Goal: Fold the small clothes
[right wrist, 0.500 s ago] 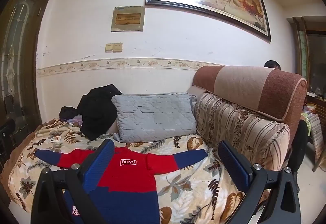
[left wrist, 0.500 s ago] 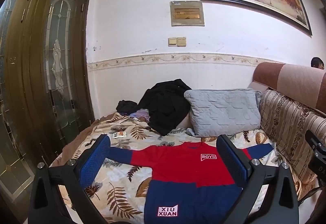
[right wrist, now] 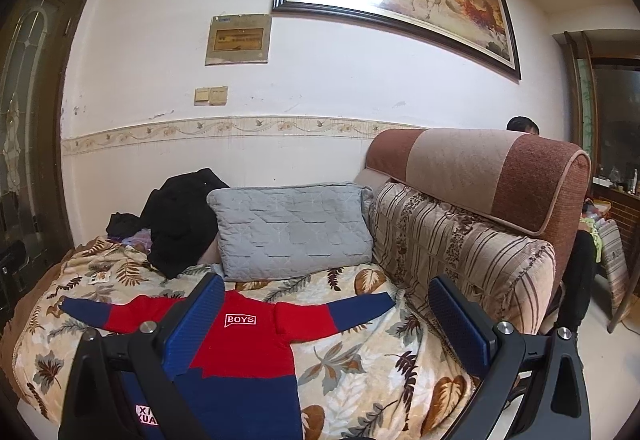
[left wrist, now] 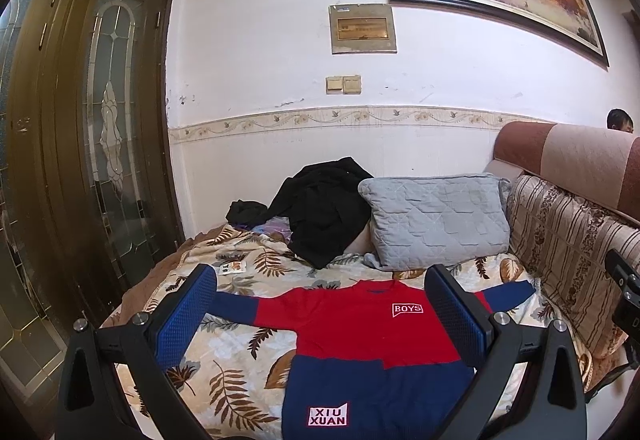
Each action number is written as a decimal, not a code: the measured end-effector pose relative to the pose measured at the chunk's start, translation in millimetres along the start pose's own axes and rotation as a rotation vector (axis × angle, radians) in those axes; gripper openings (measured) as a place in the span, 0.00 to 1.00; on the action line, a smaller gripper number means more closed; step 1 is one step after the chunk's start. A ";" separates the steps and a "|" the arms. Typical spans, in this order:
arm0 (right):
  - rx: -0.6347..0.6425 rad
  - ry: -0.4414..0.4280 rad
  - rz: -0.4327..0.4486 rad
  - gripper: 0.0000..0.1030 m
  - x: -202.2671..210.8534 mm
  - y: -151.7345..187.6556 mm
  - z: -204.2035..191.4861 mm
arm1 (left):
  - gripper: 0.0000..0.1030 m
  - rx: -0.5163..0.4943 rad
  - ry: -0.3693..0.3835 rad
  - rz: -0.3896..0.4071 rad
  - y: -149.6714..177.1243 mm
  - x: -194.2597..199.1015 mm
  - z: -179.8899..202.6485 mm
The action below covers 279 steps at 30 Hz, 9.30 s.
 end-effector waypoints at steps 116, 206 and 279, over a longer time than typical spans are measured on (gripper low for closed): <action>-0.881 -0.780 -1.041 0.96 -437.8 308.1 -301.3 | 1.00 0.286 -0.250 -0.531 230.1 -405.5 -117.4; -0.471 -0.680 -1.005 0.51 -439.4 278.8 -154.3 | 0.77 1.051 0.071 -0.465 330.5 -523.4 -267.9; -0.488 -0.457 -0.813 0.11 -488.4 236.8 -85.8 | 0.62 0.178 0.310 -0.699 235.0 -508.0 22.6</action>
Point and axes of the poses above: each gripper's, at about its wrist camera, not at the fingertips, and x roughly against the way its jaws point, z to its right, y to its underside, the point moved 8 cm from there along -x, roughly the way its jaws point, and after that the axes turned 11 degrees about -x, right-handed, at the moved point
